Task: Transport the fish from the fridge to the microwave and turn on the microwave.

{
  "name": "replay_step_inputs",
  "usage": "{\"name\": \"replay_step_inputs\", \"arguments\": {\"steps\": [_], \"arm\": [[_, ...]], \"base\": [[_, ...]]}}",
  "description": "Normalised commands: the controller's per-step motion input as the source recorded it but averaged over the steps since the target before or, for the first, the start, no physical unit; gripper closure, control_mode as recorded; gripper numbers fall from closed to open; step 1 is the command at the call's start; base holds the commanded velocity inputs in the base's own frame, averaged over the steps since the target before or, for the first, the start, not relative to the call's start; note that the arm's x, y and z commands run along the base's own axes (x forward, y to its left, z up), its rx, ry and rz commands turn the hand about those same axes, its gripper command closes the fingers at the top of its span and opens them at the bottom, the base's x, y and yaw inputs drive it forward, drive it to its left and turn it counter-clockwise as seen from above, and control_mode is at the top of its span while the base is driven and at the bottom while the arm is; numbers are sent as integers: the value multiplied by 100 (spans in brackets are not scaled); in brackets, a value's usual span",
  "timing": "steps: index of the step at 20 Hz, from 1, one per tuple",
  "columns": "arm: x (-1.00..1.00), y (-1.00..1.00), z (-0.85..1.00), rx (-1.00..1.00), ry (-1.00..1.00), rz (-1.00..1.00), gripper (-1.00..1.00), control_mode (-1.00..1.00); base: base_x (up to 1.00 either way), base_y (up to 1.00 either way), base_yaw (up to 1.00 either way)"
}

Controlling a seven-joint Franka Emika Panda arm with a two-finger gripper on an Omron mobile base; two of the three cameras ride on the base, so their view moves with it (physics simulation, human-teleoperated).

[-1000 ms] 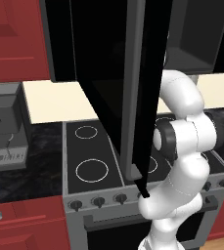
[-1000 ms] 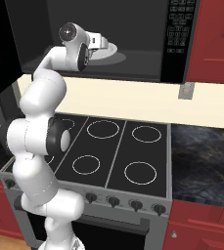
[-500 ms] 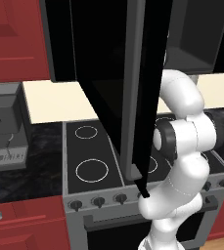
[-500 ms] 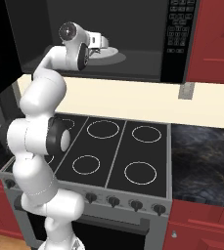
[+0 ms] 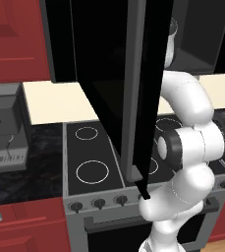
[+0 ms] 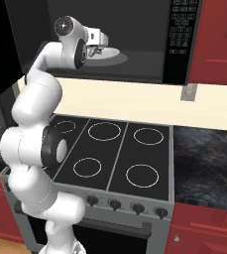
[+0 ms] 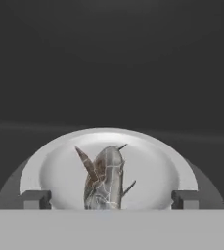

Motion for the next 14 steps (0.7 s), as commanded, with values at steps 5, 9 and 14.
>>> {"name": "replay_step_inputs", "arguments": {"steps": [5, 9, 14], "arm": [[-100, -13, 0, 3, -12, 0, -100, -100], [-95, -2, 2, 0, -9, 0, -100, -100], [-100, 0, 7, -1, -6, 0, 100, -100]], "base": [[0, 0, 0], [0, 0, 0], [0, 0, 0]]}}
